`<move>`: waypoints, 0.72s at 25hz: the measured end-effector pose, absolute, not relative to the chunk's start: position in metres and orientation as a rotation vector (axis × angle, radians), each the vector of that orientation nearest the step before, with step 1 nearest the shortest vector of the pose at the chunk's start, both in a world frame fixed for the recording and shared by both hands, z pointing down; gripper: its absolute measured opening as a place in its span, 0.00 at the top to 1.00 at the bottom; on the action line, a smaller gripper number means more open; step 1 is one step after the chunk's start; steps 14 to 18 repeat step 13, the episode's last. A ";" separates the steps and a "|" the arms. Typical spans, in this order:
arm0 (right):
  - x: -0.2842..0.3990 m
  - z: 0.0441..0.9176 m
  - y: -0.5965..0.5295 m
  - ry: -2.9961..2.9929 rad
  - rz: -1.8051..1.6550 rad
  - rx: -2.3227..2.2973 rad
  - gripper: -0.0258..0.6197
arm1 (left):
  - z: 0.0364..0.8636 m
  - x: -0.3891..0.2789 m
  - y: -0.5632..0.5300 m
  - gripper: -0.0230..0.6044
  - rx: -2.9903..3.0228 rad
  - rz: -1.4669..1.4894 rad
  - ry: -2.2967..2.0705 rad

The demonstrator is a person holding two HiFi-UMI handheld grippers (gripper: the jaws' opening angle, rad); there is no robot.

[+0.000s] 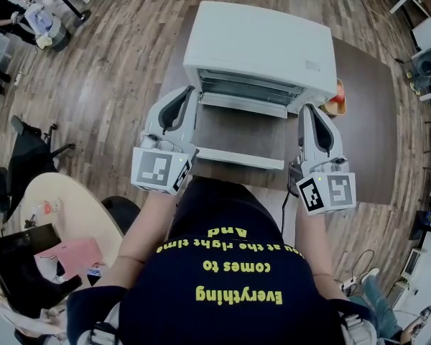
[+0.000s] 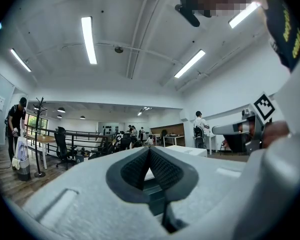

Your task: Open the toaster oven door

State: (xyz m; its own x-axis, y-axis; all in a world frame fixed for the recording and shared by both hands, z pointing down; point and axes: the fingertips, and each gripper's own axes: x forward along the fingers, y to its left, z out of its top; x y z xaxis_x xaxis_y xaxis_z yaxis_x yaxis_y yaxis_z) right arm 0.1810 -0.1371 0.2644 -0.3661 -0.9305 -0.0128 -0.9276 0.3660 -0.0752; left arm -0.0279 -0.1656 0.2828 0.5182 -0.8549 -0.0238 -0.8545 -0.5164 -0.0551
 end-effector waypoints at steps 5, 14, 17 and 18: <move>0.187 0.265 -0.137 2.534 -0.093 -1.756 0.94 | 0.285 -0.026 -0.165 0.96 -2.686 -0.010 1.519; 0.187 0.267 -0.136 2.532 -0.098 -1.759 0.94 | 0.289 -0.027 -0.166 0.96 -2.689 -0.012 1.530; 0.187 0.267 -0.136 2.532 -0.098 -1.759 0.94 | 0.289 -0.027 -0.166 0.96 -2.689 -0.012 1.530; 0.187 0.267 -0.136 2.532 -0.098 -1.759 0.94 | 0.289 -0.027 -0.166 0.96 -2.689 -0.012 1.530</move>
